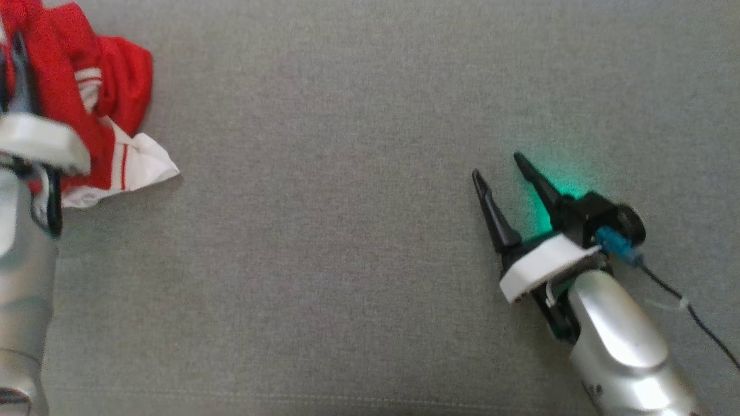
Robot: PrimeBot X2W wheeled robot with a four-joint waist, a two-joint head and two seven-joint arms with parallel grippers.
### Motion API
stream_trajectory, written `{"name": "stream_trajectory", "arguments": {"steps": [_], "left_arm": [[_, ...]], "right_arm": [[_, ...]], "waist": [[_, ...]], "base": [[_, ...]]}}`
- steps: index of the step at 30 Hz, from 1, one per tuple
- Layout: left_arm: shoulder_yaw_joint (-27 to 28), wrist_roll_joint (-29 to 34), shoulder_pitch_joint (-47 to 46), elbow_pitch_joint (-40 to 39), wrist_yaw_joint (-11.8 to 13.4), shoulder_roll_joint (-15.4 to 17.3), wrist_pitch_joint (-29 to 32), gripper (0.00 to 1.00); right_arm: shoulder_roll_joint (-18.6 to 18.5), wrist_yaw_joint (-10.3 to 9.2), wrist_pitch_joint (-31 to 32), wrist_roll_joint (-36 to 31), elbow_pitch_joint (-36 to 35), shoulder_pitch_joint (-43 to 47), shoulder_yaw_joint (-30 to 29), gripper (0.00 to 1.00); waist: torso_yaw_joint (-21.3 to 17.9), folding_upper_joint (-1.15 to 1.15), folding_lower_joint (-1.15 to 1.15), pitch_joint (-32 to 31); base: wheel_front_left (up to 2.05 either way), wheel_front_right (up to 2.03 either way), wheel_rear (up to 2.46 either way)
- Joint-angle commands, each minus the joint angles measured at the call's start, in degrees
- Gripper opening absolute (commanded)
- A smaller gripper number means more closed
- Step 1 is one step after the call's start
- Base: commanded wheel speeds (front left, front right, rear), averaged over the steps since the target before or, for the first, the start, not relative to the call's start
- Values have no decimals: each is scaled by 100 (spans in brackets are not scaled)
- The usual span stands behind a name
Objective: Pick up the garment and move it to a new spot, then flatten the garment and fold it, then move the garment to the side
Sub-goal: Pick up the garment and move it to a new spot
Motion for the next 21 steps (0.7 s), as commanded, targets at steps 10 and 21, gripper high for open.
{"name": "stream_trajectory", "arguments": {"steps": [10,21], "left_arm": [[-262,429,-416,-2038,-295,68,-71,0],[-1090,297,192,-2627,-527,-1379,-72,0]], "right_arm": [[321,-4,-29,157,-18,514,3,100],[415,-4,-29,192,-32,667,-27,100]], "waist": [[-221,0,0,-1000],[-1339,0,0,-1374]], "base": [[0,0,0],[0,0,0]]}}
